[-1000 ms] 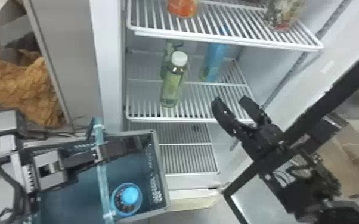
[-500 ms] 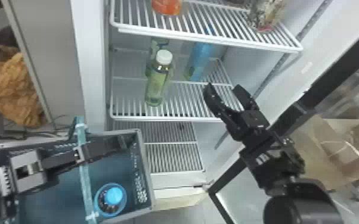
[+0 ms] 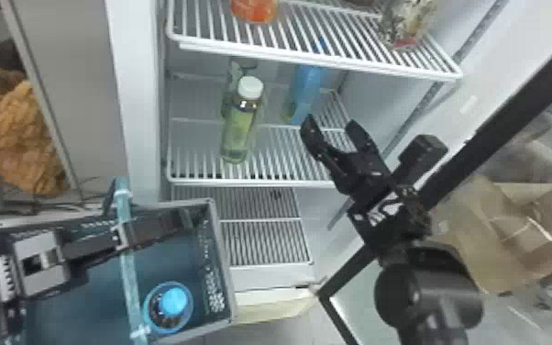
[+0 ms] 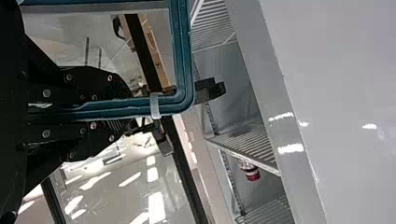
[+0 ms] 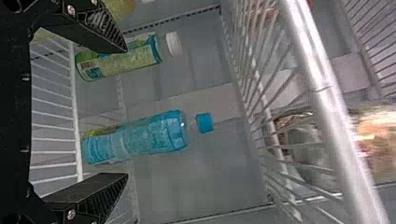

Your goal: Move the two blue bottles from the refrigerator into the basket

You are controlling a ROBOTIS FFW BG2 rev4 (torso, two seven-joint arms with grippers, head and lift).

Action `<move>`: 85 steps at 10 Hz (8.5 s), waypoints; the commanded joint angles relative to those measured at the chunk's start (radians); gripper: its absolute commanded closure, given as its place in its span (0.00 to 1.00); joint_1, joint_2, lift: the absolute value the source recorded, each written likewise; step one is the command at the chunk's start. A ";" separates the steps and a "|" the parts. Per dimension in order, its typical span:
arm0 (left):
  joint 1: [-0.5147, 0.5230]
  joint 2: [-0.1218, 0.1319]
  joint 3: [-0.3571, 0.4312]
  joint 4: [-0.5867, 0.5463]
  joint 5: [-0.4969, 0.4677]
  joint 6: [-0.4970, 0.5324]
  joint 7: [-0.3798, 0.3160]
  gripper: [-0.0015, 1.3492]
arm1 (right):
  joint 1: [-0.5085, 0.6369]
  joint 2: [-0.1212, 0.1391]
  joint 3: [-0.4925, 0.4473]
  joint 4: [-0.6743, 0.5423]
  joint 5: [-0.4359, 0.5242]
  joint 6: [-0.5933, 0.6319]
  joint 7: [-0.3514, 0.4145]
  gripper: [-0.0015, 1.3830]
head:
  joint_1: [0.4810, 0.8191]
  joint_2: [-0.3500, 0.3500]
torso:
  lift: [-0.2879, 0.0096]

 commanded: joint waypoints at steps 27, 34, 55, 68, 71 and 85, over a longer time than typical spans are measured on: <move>-0.035 0.009 -0.034 0.025 0.018 -0.013 0.001 0.88 | -0.249 -0.038 0.068 0.244 0.064 0.124 -0.089 0.92 | 0.63 0.11 | 0.24; -0.023 0.007 -0.026 0.025 0.020 -0.015 0.001 0.88 | 0.087 -0.041 -0.002 -0.203 -0.050 0.229 -0.058 0.92 | 0.63 0.09 | 0.24; -0.021 0.006 -0.020 0.025 0.024 -0.020 0.001 0.88 | 0.239 -0.066 0.143 -0.365 -0.367 0.624 0.309 0.12 | 0.63 0.49 | 0.24; 0.024 0.007 0.004 0.025 0.024 -0.023 0.001 0.88 | 0.686 -0.008 -0.158 -0.439 -0.150 0.006 0.327 0.12 | 0.63 0.07 | 0.24; 0.041 0.004 0.020 0.025 0.024 -0.025 0.003 0.88 | 0.811 0.055 -0.241 -0.532 -0.046 -0.132 0.283 0.12 | 0.63 0.00 | 0.24; 0.053 0.001 0.034 0.025 0.036 -0.040 0.003 0.88 | 0.904 0.097 -0.305 -0.556 0.006 -0.144 0.255 0.12 | 0.63 0.00 | 0.24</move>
